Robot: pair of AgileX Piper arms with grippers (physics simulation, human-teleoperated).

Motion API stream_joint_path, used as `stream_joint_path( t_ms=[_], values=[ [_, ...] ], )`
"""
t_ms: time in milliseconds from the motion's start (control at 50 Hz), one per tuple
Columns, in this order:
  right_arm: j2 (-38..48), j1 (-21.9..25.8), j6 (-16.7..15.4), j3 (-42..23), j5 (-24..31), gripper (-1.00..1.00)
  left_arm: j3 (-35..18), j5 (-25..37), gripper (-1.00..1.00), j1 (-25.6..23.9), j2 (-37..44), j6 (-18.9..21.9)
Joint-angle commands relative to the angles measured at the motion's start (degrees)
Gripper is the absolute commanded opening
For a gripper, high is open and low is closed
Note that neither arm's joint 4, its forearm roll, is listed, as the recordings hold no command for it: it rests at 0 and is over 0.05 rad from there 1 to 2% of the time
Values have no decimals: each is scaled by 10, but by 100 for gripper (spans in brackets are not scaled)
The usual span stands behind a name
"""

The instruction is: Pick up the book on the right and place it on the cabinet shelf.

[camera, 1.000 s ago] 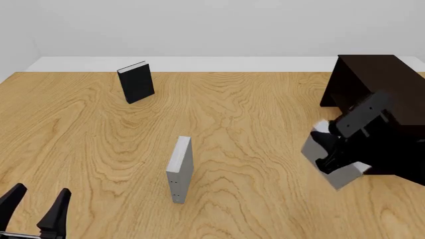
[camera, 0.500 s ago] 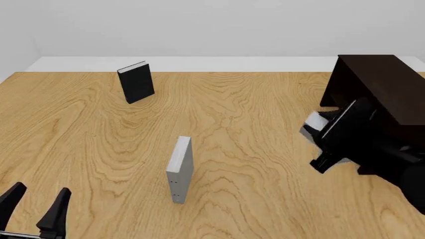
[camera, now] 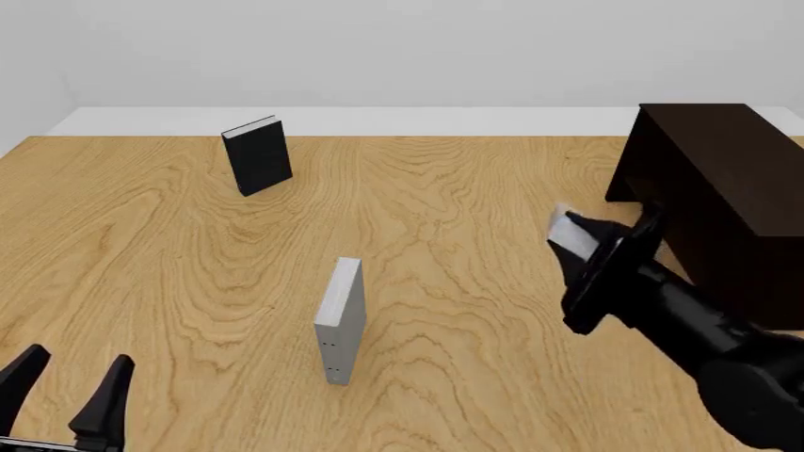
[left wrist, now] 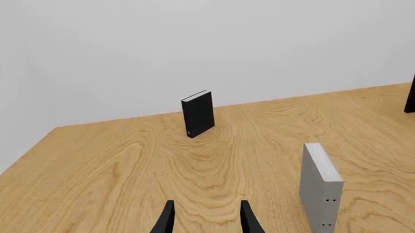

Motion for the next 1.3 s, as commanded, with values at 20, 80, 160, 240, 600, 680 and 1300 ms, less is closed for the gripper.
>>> stream_joint_path(
  t_ms=[20,80,160,240,600,680,1300],
  values=[
    [57,37,-94,50,-166,-100,0,-3,100,2,0,-1],
    [78,30,-109,56,-199,-100,0,-4,100,2,0,0],
    [107,35,-139,67,-249,-100,0,-6,100,1,0,2],
    [137,37,-168,72,-291,-100,0,-6,100,1,0,2],
    [212,21,-243,37,-345,-100,0,-3,100,-2,0,5],
    [217,3,-237,15,-326,-100,0,-3,100,-3,0,5],
    [278,-83,-234,-111,-223,-100,-1,-4,100,-6,0,7]
  ],
)
